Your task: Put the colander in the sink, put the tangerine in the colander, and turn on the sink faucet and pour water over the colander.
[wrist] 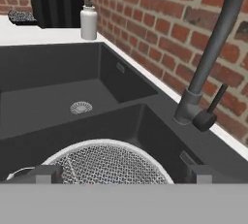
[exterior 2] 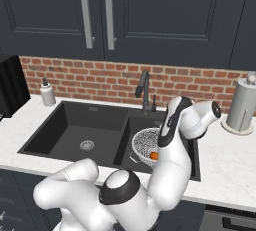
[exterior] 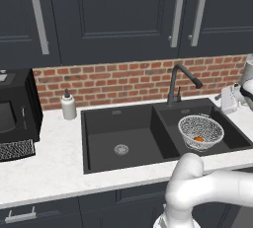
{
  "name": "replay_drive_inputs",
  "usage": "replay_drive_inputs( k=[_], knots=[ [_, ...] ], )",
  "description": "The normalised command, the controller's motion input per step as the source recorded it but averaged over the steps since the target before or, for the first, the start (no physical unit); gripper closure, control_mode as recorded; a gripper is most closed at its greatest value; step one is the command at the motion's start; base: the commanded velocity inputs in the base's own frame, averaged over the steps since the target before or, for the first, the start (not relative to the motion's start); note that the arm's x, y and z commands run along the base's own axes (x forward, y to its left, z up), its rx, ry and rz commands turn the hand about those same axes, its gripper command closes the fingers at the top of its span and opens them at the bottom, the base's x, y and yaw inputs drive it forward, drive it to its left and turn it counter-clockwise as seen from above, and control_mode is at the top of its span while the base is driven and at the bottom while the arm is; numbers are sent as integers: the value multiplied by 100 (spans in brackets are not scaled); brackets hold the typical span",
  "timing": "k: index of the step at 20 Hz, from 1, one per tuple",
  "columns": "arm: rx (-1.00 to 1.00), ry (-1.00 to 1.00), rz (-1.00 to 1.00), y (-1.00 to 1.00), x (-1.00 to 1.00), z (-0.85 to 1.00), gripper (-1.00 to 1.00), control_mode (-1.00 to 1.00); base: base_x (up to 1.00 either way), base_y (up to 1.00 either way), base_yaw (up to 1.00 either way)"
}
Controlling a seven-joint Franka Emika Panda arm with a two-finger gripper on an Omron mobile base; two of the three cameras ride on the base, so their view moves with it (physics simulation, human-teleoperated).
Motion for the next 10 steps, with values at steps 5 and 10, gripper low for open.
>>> replay_drive_inputs(
  k=[5, 10],
  knots=[
    [2, 0, 2, 2, 24, 0, -100, -100, 0, 0, 0],
    [1, 0, 0, 0, 52, 0, -100, -100, 0, 0, 0]
  ],
)
